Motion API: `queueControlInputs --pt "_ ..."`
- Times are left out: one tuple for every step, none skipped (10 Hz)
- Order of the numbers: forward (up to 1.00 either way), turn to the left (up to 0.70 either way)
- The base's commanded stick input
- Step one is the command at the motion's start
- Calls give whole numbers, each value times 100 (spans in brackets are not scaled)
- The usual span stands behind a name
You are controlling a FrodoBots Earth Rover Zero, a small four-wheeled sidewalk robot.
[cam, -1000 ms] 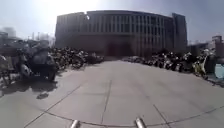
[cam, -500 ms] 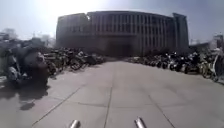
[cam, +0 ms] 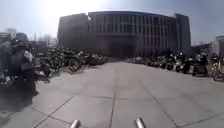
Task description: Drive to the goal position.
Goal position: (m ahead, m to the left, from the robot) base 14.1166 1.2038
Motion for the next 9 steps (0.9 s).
queueControlInputs --pt "100 0" --pt "100 0" --pt "100 0" --pt "100 0" --pt "100 0" --pt "100 -3" --pt "100 -15" --pt "100 -27" --pt "100 -40"
